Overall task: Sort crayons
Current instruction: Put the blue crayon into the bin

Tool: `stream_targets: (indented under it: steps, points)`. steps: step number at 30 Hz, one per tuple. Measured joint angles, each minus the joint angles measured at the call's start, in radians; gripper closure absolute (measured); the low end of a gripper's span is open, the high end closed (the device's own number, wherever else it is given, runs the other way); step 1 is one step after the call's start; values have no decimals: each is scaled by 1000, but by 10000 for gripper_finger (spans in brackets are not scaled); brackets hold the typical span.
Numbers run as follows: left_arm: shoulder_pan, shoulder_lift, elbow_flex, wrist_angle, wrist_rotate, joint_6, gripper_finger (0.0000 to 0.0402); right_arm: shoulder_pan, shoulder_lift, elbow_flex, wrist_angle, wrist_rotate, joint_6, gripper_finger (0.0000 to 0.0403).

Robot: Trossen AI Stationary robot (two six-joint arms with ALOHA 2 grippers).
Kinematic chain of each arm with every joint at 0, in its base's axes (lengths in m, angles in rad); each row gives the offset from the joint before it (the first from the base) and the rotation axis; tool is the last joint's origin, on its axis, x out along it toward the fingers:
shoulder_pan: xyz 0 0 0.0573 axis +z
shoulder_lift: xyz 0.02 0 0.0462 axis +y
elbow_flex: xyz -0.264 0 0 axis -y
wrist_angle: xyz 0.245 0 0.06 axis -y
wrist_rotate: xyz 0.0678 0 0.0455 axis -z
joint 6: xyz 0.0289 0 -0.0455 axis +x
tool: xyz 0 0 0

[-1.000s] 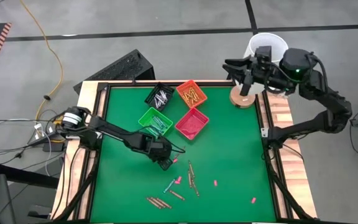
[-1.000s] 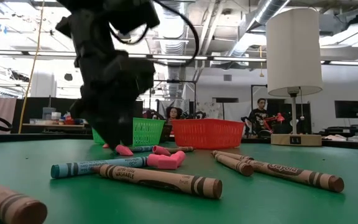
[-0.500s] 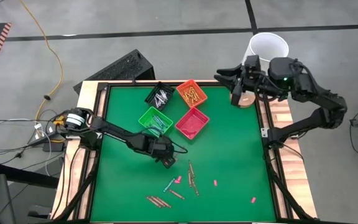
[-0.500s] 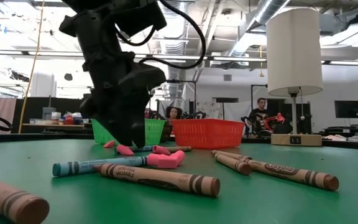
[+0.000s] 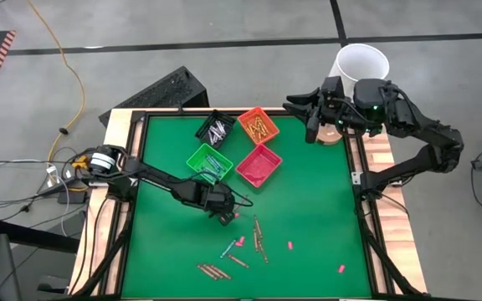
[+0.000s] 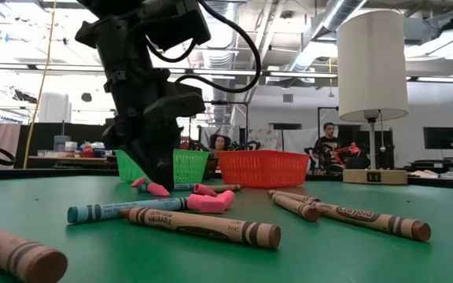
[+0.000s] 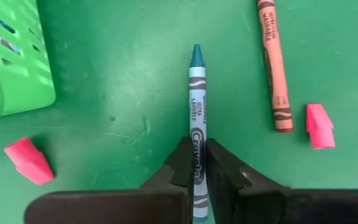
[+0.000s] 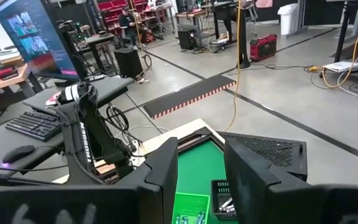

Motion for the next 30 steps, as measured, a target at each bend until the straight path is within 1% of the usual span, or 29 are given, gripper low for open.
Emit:
stream_targets:
  steps: [5,7,12,17,19,21,24,30]
  points:
    - [0,2,26,-12,14,38,390,0,-10,0,0,0,0,269]
    - [-2,4,48,-4,30,53,390,0,-15,0,-1,0,0,269]
    - [-3,3,121,-27,27,104,390,1,-22,0,-2,0,1,269]
    - [-4,-9,205,-78,20,166,390,43,-35,0,-4,-1,-8,269]
    - [-5,-30,238,-66,9,196,390,70,-40,0,0,-1,-29,269]
    - [-5,-61,265,-67,-17,219,390,98,-52,0,-9,0,-48,269]
    - [-5,-128,294,-43,-95,272,390,131,-66,0,-8,0,-70,269]
    - [-4,-309,303,102,-219,393,390,176,-88,1,-7,1,-88,269]
